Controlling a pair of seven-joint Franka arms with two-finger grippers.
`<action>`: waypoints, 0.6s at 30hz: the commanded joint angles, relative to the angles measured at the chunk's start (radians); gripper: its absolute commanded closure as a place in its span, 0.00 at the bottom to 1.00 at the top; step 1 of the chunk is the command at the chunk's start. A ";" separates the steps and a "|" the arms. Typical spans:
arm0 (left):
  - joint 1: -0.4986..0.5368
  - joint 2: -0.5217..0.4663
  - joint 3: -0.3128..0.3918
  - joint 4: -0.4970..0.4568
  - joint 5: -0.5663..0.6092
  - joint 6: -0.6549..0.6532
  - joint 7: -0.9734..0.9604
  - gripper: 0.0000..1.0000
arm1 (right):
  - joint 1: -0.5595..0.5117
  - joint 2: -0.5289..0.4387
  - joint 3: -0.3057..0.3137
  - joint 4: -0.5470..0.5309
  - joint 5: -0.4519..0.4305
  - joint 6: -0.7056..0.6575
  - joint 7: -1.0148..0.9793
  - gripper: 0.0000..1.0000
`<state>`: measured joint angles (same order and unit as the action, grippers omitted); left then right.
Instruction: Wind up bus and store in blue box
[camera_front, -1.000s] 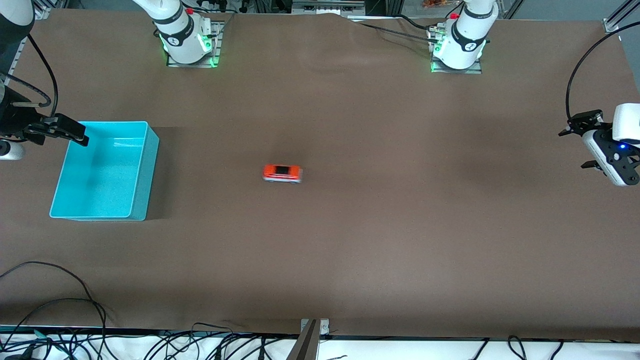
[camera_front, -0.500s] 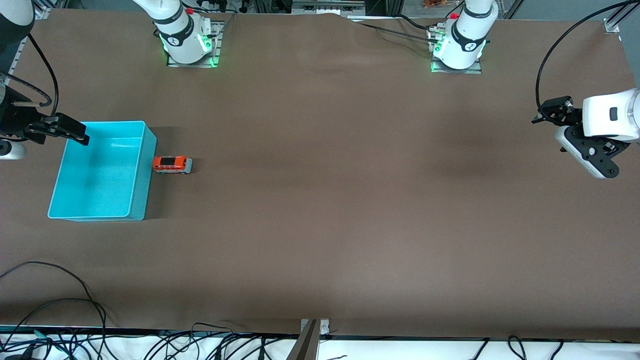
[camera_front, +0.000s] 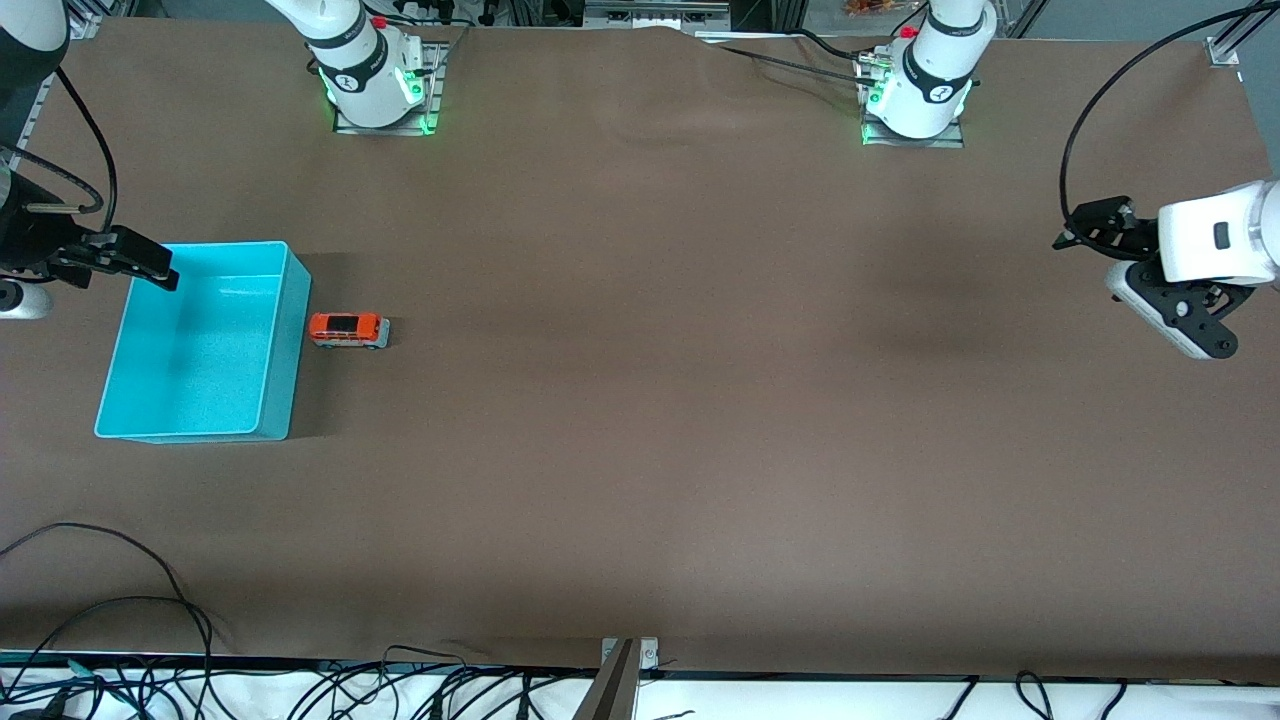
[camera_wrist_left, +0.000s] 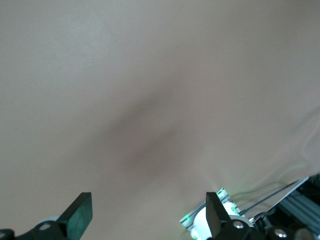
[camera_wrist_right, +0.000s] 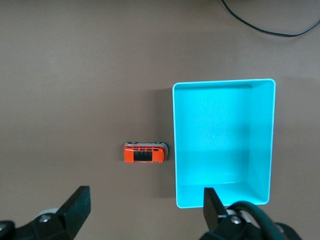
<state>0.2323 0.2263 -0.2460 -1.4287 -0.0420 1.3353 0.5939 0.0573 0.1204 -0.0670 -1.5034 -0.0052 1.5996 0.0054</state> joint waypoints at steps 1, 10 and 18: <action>-0.042 -0.016 0.001 0.024 -0.022 -0.022 -0.167 0.00 | 0.001 -0.002 -0.002 0.014 0.014 -0.016 0.005 0.00; -0.128 -0.056 0.060 0.001 0.022 -0.001 -0.258 0.00 | 0.003 -0.001 -0.002 0.011 0.013 -0.020 0.015 0.00; -0.183 -0.235 0.118 -0.245 0.025 0.226 -0.263 0.00 | 0.001 0.005 -0.004 -0.001 0.014 -0.020 -0.001 0.00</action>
<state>0.1016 0.1498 -0.1853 -1.4703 -0.0337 1.4557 0.3462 0.0573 0.1227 -0.0676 -1.5051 -0.0052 1.5943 0.0054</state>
